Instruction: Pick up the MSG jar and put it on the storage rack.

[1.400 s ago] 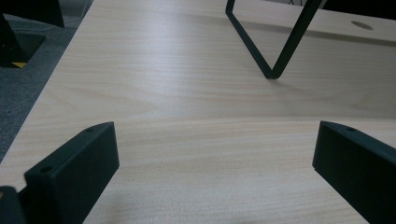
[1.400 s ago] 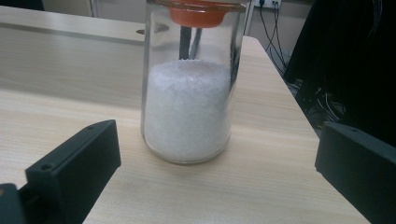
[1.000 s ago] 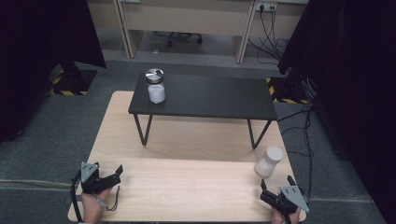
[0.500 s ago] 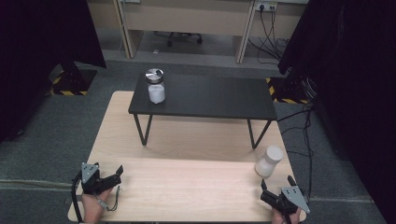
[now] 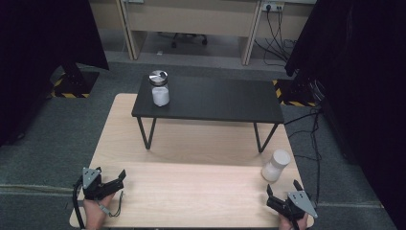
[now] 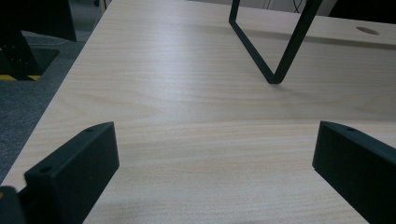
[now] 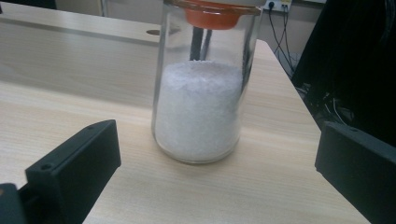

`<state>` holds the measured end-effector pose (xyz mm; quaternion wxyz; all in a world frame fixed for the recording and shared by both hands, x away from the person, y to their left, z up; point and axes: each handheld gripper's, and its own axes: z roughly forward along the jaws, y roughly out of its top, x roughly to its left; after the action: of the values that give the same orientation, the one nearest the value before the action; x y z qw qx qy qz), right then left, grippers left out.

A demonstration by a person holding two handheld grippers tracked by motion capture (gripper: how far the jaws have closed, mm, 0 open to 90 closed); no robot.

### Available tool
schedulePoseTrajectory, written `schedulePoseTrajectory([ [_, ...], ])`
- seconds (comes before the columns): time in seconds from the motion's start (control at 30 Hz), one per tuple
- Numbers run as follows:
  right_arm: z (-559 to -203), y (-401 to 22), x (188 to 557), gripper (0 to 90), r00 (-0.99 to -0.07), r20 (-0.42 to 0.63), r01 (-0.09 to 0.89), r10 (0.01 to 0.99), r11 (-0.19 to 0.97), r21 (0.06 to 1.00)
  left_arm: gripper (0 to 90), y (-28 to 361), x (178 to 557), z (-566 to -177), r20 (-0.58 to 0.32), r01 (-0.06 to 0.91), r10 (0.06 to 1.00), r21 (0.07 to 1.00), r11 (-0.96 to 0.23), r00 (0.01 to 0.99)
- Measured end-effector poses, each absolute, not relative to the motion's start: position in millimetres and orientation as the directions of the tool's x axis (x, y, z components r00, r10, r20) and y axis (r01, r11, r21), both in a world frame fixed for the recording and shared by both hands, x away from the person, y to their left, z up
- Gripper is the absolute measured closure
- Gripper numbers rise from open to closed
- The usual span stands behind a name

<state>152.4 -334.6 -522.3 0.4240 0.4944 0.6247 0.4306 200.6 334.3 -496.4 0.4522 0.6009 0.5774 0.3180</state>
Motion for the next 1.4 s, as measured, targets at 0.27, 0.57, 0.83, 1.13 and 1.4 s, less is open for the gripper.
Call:
schedulePoseTrajectory([
  [0.27, -518.3, -343.4, 156.7, 0.3, -0.176, -0.052, 0.275, 0.983, 0.1, 0.956, 0.0, 334.7, 201.1, -496.4, -0.14, 0.407, 0.981, 0.91, 0.075, 0.134],
  [0.57, -505.6, -347.2, 160.6, 0.2, -0.206, -0.04, 0.318, 0.978, 0.106, 0.942, 0.0, 336.2, 201.3, -497.0, -0.138, 0.404, 0.978, 0.912, 0.064, 0.157],
  [0.83, -501.2, -347.7, 160.6, 0.2, -0.204, -0.057, 0.254, 0.977, 0.109, 0.961, 0.0, 338.0, 200.1, -498.2, -0.154, 0.397, 0.977, 0.914, 0.083, 0.15],
  [1.13, -491.3, -352.7, 171.4, 0.2, -0.244, 0.026, 0.254, 0.969, 0.038, 0.966, 0.0, 338.5, 200.5, -498.4, -0.158, 0.397, 0.976, 0.914, 0.087, 0.148],
  [1.4, -486.7, -347.7, 177.8, 0.2, -0.234, 0.031, 0.231, 0.972, 0.025, 0.973, 0.0, 338.3, 200.5, -498.3, -0.161, 0.397, 0.977, 0.913, 0.093, 0.141],
])
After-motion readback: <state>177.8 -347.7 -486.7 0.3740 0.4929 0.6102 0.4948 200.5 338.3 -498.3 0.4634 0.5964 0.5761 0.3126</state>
